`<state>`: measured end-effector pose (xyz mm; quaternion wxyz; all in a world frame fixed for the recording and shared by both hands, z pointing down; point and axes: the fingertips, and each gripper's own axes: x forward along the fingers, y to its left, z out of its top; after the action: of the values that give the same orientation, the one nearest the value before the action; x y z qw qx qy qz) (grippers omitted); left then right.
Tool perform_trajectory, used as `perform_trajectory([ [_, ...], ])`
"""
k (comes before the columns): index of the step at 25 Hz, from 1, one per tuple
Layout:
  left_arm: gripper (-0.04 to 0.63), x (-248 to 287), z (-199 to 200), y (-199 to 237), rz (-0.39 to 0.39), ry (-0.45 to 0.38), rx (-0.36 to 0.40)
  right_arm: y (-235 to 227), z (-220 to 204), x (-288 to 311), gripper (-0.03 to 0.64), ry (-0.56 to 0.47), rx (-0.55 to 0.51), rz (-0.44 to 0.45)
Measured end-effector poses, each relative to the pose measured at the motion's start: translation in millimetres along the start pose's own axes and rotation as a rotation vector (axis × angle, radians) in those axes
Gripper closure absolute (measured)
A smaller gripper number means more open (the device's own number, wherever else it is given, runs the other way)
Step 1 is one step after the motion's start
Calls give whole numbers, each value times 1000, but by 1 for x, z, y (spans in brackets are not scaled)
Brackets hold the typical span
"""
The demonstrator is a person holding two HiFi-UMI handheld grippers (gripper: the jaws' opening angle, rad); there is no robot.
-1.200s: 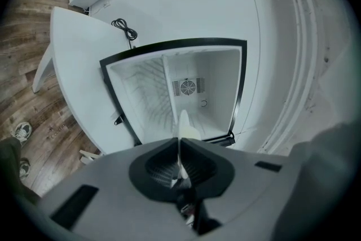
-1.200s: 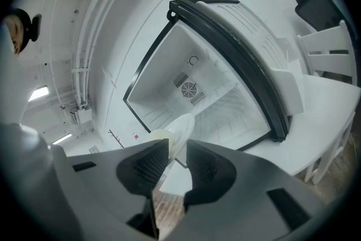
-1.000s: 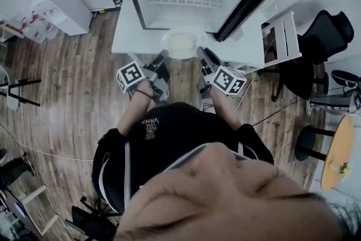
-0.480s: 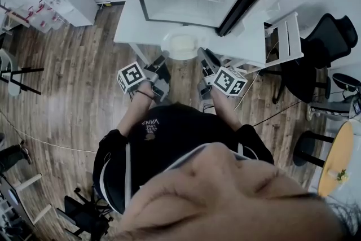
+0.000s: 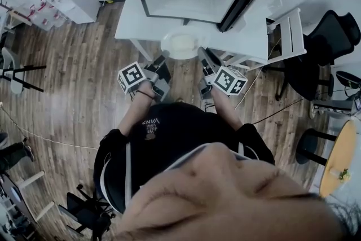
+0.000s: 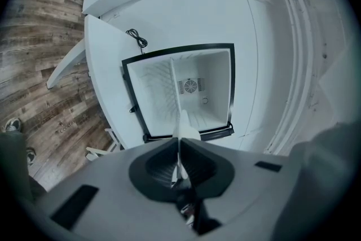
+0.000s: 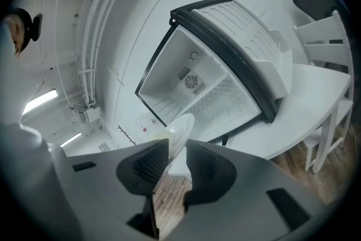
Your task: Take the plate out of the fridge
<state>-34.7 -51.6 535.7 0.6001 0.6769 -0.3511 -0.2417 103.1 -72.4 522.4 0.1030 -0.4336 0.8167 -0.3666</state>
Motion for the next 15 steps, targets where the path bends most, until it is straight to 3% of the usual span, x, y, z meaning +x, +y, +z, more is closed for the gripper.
perform_trajectory([
  [15, 568, -5, 5, -5, -18, 63, 13, 10, -3, -5, 512, -51, 11, -38],
])
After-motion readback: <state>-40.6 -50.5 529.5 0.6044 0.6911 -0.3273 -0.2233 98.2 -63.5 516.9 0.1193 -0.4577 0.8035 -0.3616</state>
